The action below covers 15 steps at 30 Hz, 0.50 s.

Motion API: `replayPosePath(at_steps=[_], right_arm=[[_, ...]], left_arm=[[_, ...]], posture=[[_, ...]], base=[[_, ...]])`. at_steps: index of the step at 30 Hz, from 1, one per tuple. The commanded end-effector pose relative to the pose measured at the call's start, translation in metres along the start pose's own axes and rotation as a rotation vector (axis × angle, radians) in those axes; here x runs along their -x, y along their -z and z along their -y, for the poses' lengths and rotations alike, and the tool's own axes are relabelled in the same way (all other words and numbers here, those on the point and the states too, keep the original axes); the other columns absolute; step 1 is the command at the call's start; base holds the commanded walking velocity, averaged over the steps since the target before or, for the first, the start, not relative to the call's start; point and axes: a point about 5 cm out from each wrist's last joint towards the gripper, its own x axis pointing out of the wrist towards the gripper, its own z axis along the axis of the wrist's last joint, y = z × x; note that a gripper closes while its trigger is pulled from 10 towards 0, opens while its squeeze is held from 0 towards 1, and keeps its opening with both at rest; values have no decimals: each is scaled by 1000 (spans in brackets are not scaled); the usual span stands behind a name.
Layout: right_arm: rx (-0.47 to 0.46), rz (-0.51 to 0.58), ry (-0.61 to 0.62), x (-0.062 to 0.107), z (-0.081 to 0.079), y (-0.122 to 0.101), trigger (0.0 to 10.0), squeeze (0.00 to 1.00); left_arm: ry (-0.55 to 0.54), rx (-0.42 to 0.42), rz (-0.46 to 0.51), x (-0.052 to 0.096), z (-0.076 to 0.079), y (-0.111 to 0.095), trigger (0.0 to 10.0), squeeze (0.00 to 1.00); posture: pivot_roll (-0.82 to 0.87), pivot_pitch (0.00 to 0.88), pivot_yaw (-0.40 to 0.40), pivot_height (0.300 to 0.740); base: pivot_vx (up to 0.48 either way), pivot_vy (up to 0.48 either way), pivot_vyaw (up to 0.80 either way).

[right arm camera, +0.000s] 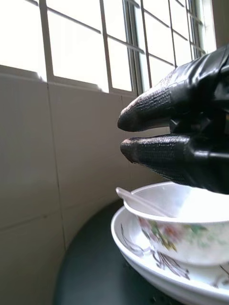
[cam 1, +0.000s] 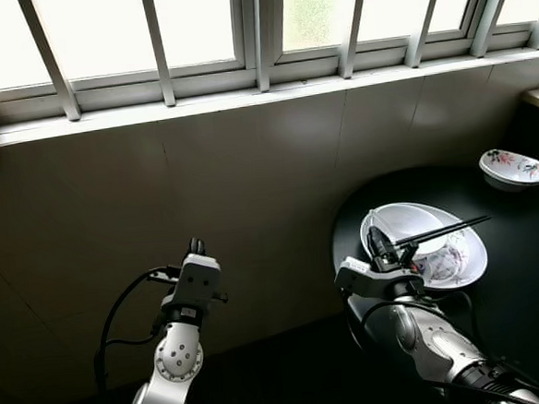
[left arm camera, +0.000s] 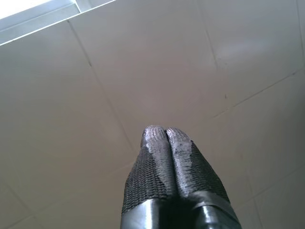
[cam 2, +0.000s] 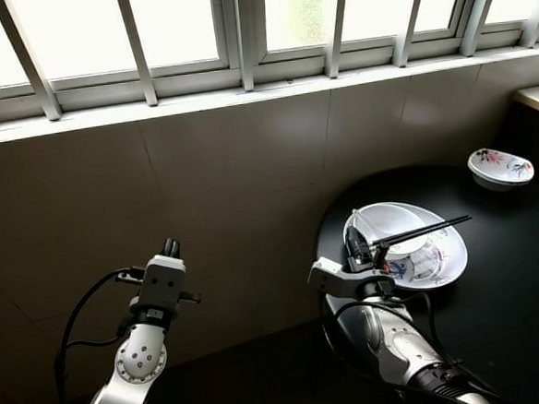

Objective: Kitchen organization

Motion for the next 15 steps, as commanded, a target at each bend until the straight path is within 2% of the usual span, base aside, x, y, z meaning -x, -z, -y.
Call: replayPosePath(at_steps=[1,4,8,10,11,12,14,15], right_arm=[[7,34,58,-7,14,-4,0,0],[-12,42,59,-8,15,-5,0,0],[-84,138,112,-8,28,-21,0,0],[-147,228,153,-10,39,-37,0,0],[-147,228,153,-10,39,-37,0,0],[-173,295,183,-13,49,-52,0,0],[-178,330,195,-14,53,-59,0,0],[-242,408,205,-17,62,-77,0,0]], left_arm=[[12,6,11,-2,4,-2,10000,0],[13,8,10,-2,4,-2,10000,0],[13,10,9,-2,5,-1,10000,0],[11,11,8,-2,4,-1,10000,0],[11,11,8,-2,4,-1,10000,0],[12,12,6,-3,4,0,10000,0],[13,12,5,-3,4,0,10000,0],[16,13,6,-3,6,0,10000,0]], posture=[[-94,0,-31,740],[-97,0,-31,740],[-96,0,-31,740],[-100,0,-27,740],[-100,0,-27,740],[-103,0,-25,740],[-104,0,-24,740],[-101,0,-25,740]], base=[[0,0,0],[0,0,0],[0,0,0],[0,0,0],[0,0,0],[0,0,0],[0,0,0],[0,0,0]])
